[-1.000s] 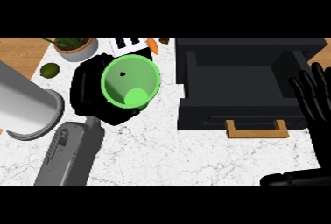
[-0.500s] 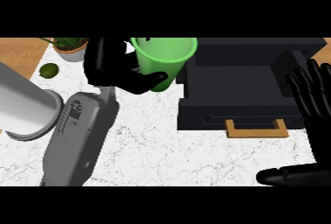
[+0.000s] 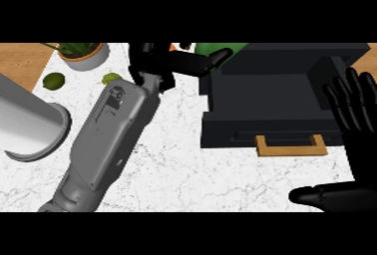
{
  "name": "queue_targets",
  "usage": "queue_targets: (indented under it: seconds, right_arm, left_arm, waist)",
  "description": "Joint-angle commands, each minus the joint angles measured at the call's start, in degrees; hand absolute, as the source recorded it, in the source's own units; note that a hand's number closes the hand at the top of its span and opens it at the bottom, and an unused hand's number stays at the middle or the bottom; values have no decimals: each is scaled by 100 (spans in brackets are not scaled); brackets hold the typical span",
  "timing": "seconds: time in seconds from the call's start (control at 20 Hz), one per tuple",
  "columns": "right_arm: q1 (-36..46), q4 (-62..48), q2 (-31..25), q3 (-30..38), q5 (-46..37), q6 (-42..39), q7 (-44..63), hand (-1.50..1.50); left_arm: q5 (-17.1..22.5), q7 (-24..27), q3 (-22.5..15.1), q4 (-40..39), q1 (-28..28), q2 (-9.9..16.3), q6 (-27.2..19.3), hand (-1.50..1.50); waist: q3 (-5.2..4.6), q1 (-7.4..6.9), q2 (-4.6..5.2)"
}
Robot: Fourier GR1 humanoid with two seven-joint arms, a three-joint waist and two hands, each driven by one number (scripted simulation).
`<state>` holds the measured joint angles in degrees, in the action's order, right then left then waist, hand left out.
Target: Pick up the cup, place it into the drawer and close the drawer
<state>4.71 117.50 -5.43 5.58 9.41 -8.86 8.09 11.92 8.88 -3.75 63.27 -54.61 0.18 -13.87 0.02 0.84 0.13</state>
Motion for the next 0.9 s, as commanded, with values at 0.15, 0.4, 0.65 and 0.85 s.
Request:
queue_targets:
  seconds: [0.15, 0.4, 0.65, 0.85]
  right_arm:
    - [126, -72, -71, 23, 20, -11, 125, -150]
    - [25, 200, 63, -144, -101, 146, 282, -150]
    - [336, -376, -173, 250, 247, -134, -8, -150]
    - [336, -202, -167, 127, 173, -140, 31, -150]
  left_arm:
    - [506, 291, -560, -1130, -687, -18, -546, 150]
    - [879, 720, -655, -2155, -1267, -18, -660, 150]
    - [1320, 924, -913, -3020, -1731, -18, -865, 150]
    - [1745, 951, -1573, -3356, -1927, -18, -1022, 150]
  waist:
    - [0, 32, 1]
    - [-1, 83, 12]
    - [3, 142, 43]
    - [4, 278, 61]
